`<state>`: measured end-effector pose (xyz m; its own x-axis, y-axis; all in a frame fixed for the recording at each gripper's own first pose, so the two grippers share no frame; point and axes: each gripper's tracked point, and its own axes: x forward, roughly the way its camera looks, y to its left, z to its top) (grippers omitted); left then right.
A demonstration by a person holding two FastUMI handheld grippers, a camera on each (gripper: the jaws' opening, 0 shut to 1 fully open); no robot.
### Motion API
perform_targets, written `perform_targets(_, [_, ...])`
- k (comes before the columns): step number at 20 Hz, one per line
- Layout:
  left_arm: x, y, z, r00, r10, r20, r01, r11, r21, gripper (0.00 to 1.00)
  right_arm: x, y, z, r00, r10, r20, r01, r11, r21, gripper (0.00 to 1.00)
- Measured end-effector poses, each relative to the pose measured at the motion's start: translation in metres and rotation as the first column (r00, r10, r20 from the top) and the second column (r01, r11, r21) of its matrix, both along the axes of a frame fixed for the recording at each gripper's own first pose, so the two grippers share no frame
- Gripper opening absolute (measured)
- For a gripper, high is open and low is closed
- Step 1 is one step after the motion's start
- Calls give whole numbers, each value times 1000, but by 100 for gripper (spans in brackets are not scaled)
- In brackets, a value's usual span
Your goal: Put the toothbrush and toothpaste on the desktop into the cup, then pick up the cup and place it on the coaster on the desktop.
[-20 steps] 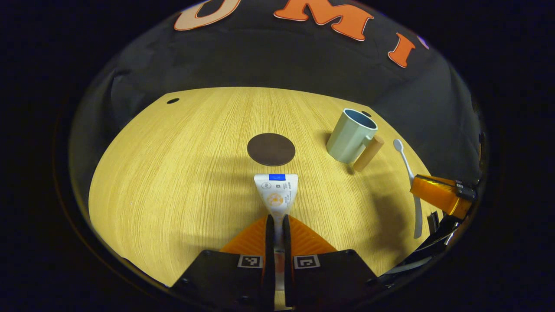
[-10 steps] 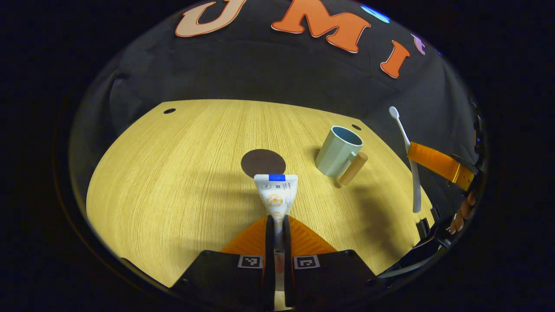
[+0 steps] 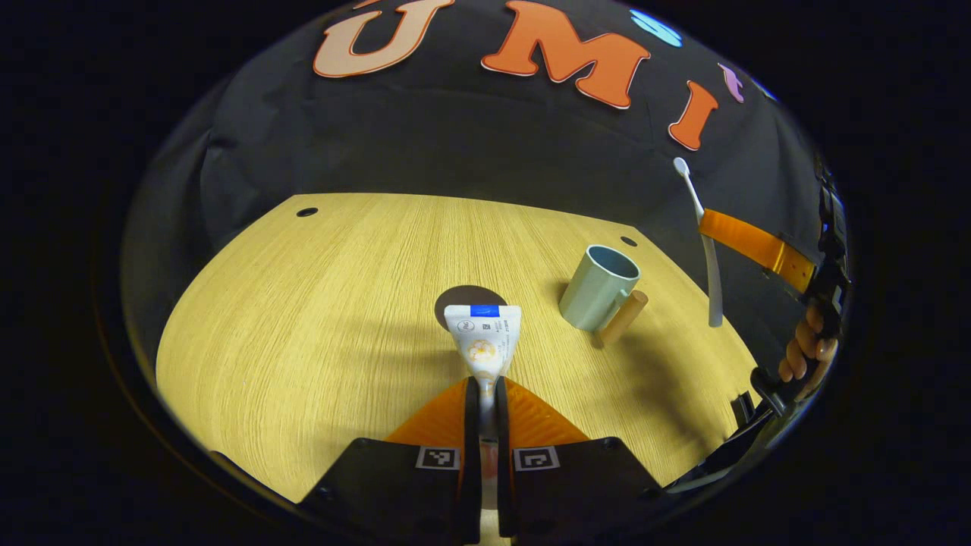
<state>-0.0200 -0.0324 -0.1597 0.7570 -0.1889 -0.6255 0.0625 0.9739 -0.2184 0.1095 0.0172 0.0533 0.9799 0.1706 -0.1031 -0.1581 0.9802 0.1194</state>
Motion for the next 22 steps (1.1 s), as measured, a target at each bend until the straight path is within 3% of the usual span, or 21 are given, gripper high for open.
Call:
perform_targets(5, [2,1,1,999,19,39,-19,1000,9,12,20,11,16,994,41,104,-44,999,24,5])
perform_targets(6, [3,1,1,999,24,48,-25,1000,11,12,25,13,19,990,49,132,-53,998,24,9])
perform_targets(7, [4,0,1,998,30,58,-31,999,12,12,27,14,23,986,59,158,-63,998,20,4])
perform_targets(10, [3,0,0,996,42,80,-44,999,17,12,37,22,29,972,98,216,-111,993,50,5])
perform_targets(18, [-5,2,19,986,42,161,-44,999,8,12,69,17,23,938,106,329,-140,987,83,5])
perform_targets(22, [-14,7,54,974,28,224,-30,1000,7,12,86,8,1,945,78,317,-114,989,96,4])
